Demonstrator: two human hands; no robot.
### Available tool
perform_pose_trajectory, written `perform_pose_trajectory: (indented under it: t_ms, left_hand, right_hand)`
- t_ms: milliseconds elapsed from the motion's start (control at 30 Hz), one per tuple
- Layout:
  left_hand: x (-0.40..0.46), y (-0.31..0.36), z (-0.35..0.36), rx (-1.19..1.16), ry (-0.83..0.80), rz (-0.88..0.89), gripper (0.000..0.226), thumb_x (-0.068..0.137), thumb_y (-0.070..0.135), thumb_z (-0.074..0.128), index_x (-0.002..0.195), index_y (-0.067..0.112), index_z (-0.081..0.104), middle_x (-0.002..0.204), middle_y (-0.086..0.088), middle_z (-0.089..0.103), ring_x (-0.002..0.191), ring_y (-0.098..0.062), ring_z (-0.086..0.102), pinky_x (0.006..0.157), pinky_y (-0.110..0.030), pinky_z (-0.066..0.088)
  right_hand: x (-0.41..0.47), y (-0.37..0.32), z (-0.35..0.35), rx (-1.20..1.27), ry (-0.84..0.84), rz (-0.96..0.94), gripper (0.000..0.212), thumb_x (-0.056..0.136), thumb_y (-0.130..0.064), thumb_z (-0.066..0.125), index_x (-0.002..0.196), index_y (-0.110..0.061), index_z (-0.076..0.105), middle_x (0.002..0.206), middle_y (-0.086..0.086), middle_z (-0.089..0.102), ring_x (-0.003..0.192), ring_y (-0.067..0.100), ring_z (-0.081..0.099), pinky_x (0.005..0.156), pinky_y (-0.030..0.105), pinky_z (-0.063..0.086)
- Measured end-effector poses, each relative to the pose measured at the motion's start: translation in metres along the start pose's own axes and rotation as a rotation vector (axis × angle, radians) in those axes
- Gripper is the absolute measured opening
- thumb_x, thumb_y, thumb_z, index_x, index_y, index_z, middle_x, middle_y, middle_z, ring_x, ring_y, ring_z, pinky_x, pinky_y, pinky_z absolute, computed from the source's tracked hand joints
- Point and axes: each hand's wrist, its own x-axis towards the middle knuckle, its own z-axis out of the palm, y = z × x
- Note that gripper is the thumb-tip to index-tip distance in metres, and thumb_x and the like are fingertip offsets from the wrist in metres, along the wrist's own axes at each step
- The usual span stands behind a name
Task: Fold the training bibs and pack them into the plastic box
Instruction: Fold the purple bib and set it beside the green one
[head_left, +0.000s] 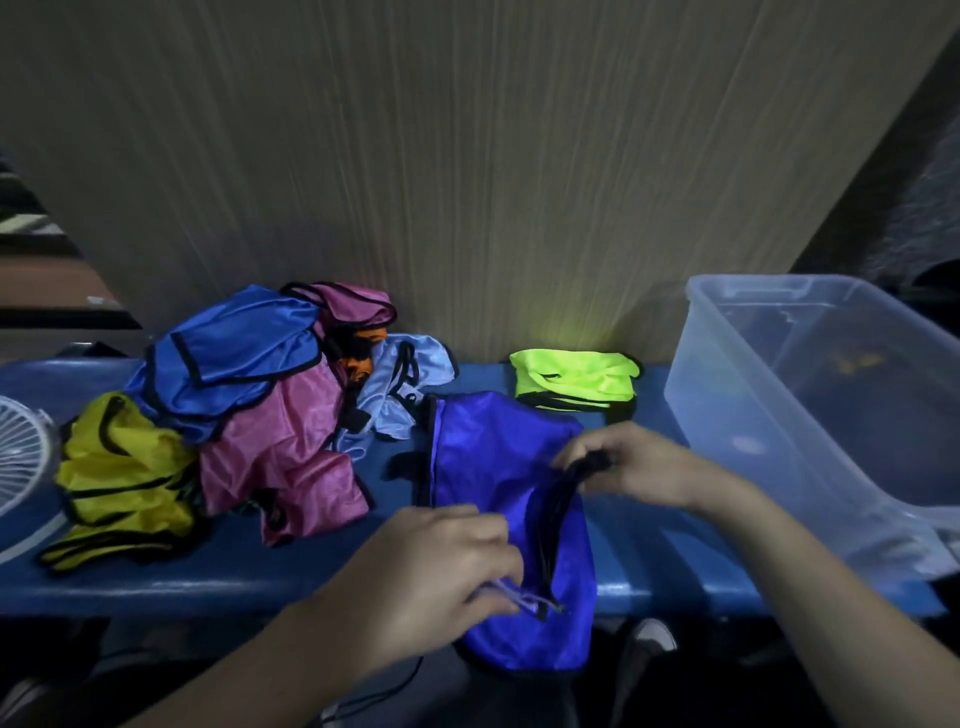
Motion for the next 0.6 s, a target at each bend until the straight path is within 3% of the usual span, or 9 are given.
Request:
perform_pose_trajectory:
  t_ms: [67, 133, 233, 300, 400, 467, 500, 567, 600]
  left_hand:
    - [-0.002, 0.003, 0.013, -0.009, -0.092, 0.012, 0.024, 0.08, 0.06, 0.054, 0.089, 0.039, 0.062, 0.082, 0.017, 0.056, 0.076, 0.002, 0.059, 0.053, -0.017, 0.033]
    - [-0.002, 0.008, 0.021, -0.085, -0.144, 0.005, 0.025, 0.083, 0.056, 0.054, 0.096, 0.037, 0.062, 0.09, 0.014, 0.058, 0.085, 0.0, 0.06, 0.059, -0.019, 0.033]
    - [-0.003, 0.01, 0.03, -0.18, -0.265, -0.038, 0.031, 0.089, 0.056, 0.055, 0.113, 0.037, 0.06, 0.108, 0.01, 0.054, 0.104, -0.006, 0.058, 0.074, -0.027, 0.039]
    - [-0.003, 0.008, 0.031, -0.21, -0.384, -0.033, 0.042, 0.084, 0.063, 0.062, 0.119, 0.038, 0.058, 0.114, 0.013, 0.052, 0.106, -0.002, 0.055, 0.079, -0.025, 0.04]
    - [0.002, -0.003, 0.025, -0.516, -0.442, -0.109, 0.042, 0.083, 0.061, 0.069, 0.116, 0.035, 0.064, 0.113, 0.016, 0.058, 0.094, -0.001, 0.06, 0.08, -0.02, 0.046]
    - [0.011, -0.02, 0.022, -0.735, -0.299, -0.189, 0.025, 0.09, 0.047, 0.07, 0.107, 0.029, 0.071, 0.104, 0.014, 0.065, 0.086, -0.006, 0.064, 0.08, -0.026, 0.052]
    - [0.016, -0.033, 0.022, -0.773, -0.169, -0.254, 0.016, 0.092, 0.039, 0.07, 0.103, 0.028, 0.073, 0.1, 0.014, 0.068, 0.084, -0.008, 0.065, 0.079, -0.027, 0.052]
    - [0.03, -0.063, 0.024, -0.725, 0.139, -0.44, 0.005, 0.094, 0.028, 0.069, 0.097, 0.031, 0.072, 0.093, 0.014, 0.068, 0.079, -0.008, 0.062, 0.077, -0.028, 0.05]
    - [0.035, -0.078, 0.025, -0.622, 0.273, -0.534, 0.007, 0.093, 0.025, 0.068, 0.096, 0.031, 0.07, 0.092, 0.015, 0.066, 0.078, -0.006, 0.058, 0.077, -0.027, 0.048]
  right_hand:
    - [-0.003, 0.005, 0.005, -0.064, -0.038, 0.03, 0.04, 0.078, -0.001, 0.075, 0.08, -0.04, 0.072, 0.105, -0.002, 0.075, 0.085, 0.01, 0.068, 0.081, 0.03, 0.055]
    - [-0.006, 0.01, 0.006, -0.07, -0.07, 0.049, 0.041, 0.077, 0.002, 0.075, 0.076, -0.038, 0.071, 0.109, -0.004, 0.074, 0.09, 0.013, 0.069, 0.085, 0.036, 0.057]
    - [-0.009, 0.009, 0.005, -0.128, -0.155, 0.045, 0.039, 0.078, 0.004, 0.074, 0.088, -0.034, 0.073, 0.122, -0.012, 0.067, 0.102, -0.004, 0.064, 0.087, 0.018, 0.049]
    - [-0.013, 0.005, -0.001, -0.062, -0.233, 0.073, 0.042, 0.08, 0.009, 0.072, 0.104, -0.025, 0.074, 0.134, -0.012, 0.06, 0.11, -0.006, 0.06, 0.089, 0.014, 0.046]
    - [-0.022, -0.003, -0.016, 0.098, -0.291, 0.082, 0.043, 0.085, -0.001, 0.074, 0.119, -0.027, 0.071, 0.142, -0.016, 0.056, 0.123, 0.019, 0.061, 0.094, 0.032, 0.051]
    - [-0.026, -0.008, -0.028, 0.094, -0.205, 0.106, 0.039, 0.09, -0.014, 0.072, 0.123, -0.034, 0.069, 0.136, -0.02, 0.06, 0.109, 0.031, 0.066, 0.077, 0.035, 0.052]
    - [-0.025, -0.008, -0.031, 0.1, -0.12, 0.13, 0.035, 0.093, -0.016, 0.069, 0.124, -0.034, 0.067, 0.129, -0.017, 0.065, 0.092, 0.03, 0.071, 0.068, 0.033, 0.05]
    - [-0.013, -0.005, -0.031, 0.169, 0.153, 0.179, 0.026, 0.098, -0.012, 0.06, 0.119, -0.026, 0.067, 0.105, -0.005, 0.075, 0.054, 0.021, 0.062, 0.054, 0.029, 0.043]
    - [-0.003, -0.002, -0.028, 0.165, 0.314, 0.209, 0.02, 0.099, -0.012, 0.058, 0.111, -0.025, 0.068, 0.092, 0.002, 0.075, 0.047, 0.016, 0.053, 0.05, 0.027, 0.039]
